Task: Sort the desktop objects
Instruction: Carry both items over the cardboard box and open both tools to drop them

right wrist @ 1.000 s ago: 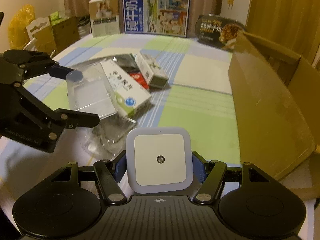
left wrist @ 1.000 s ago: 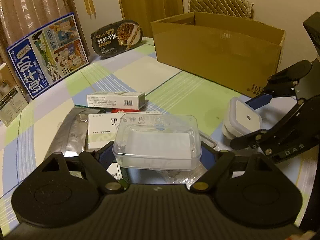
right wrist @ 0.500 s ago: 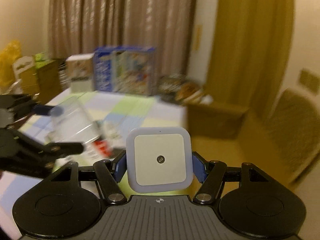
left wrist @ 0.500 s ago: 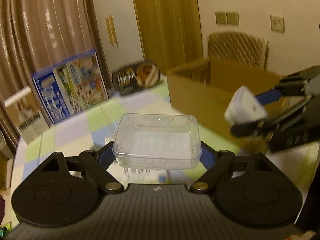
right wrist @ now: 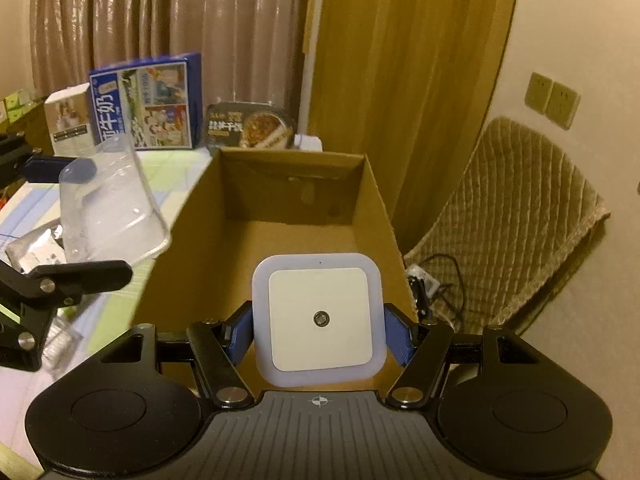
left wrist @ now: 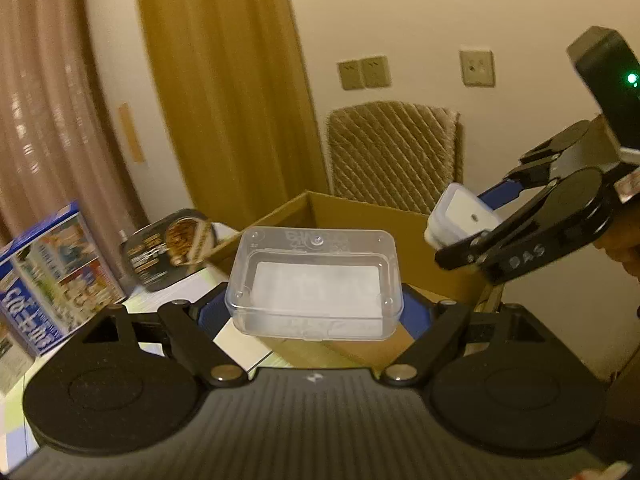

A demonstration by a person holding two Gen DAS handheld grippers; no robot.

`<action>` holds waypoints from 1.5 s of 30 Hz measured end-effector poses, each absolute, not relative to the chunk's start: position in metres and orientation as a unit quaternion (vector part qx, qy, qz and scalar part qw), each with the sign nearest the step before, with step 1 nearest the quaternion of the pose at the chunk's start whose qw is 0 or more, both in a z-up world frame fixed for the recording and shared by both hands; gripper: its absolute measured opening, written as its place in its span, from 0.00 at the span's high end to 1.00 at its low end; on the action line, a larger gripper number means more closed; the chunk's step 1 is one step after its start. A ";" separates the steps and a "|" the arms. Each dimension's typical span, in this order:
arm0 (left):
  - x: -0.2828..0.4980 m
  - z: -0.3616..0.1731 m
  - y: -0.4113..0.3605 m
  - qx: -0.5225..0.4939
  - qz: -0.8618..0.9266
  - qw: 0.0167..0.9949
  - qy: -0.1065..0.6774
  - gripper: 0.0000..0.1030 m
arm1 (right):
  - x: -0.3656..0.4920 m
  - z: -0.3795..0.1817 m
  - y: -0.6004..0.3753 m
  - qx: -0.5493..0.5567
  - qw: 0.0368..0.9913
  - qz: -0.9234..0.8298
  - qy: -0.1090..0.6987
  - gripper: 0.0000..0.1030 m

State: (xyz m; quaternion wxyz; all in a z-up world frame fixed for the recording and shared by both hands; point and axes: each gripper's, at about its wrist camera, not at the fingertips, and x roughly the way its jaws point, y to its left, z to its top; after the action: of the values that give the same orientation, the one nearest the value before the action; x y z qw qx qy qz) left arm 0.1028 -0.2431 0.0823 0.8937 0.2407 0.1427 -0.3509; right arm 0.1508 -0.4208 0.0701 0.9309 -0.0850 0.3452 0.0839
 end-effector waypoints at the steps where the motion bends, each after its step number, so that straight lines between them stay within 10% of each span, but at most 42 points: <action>1: 0.105 0.081 -0.250 0.246 -0.355 0.890 0.144 0.19 | 0.152 0.068 -0.424 -0.081 0.931 0.084 0.345 0.38; 45: 0.109 0.055 -0.165 0.237 -0.291 0.907 0.191 0.14 | 0.158 0.061 -0.411 -0.017 0.931 0.105 0.349 0.26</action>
State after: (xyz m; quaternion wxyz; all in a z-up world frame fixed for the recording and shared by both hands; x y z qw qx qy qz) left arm 0.1094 -0.1651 0.0552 0.9070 0.2368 0.1910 -0.2911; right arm 0.1584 -0.4111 0.0611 0.9311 -0.0170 0.3491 0.1046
